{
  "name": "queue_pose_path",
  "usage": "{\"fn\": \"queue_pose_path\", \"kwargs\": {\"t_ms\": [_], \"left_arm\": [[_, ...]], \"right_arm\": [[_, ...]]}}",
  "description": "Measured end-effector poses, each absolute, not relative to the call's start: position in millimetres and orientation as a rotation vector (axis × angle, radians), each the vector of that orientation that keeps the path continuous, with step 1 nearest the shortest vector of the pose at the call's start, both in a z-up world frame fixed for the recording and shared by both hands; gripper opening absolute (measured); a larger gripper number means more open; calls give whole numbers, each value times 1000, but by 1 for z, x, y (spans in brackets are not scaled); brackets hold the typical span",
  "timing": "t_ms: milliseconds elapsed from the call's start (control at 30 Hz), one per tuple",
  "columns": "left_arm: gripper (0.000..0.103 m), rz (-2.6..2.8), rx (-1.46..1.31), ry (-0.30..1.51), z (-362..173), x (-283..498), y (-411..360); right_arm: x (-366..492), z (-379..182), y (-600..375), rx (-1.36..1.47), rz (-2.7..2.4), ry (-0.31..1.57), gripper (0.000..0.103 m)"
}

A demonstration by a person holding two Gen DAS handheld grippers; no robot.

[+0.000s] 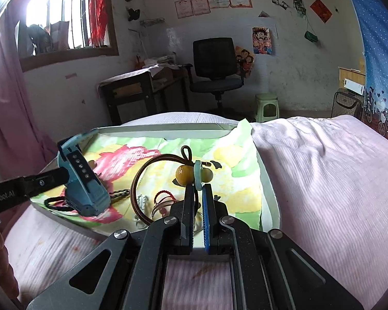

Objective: Organize jewelry
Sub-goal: 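Carry watch and hair tie into the white box and open both tools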

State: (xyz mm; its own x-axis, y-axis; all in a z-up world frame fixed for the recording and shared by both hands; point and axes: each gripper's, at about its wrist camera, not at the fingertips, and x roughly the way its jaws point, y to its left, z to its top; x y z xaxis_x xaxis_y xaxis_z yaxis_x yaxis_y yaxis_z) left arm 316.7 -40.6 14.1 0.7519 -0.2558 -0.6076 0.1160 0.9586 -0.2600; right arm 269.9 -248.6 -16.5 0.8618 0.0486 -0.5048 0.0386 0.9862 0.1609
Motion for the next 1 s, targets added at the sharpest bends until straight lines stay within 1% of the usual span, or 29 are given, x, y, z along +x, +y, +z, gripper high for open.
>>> {"fn": "queue_pose_path", "kwargs": {"t_ms": [267,567,800,1000], "left_arm": [[4,-219,-252,723,4,328,-41],[5,-218,-248,747,2,331,-40],[7,-214,-251,749,3,330,-37],[11,-204,-242,752,3,327,-35]], "right_arm": [[289,-35,-239,145,15,606,6],[292,-37,-240,144,16,614,6],[291,-38,-241,146,17,616,6],[287,-37,-241,150,17,608,7]]}}
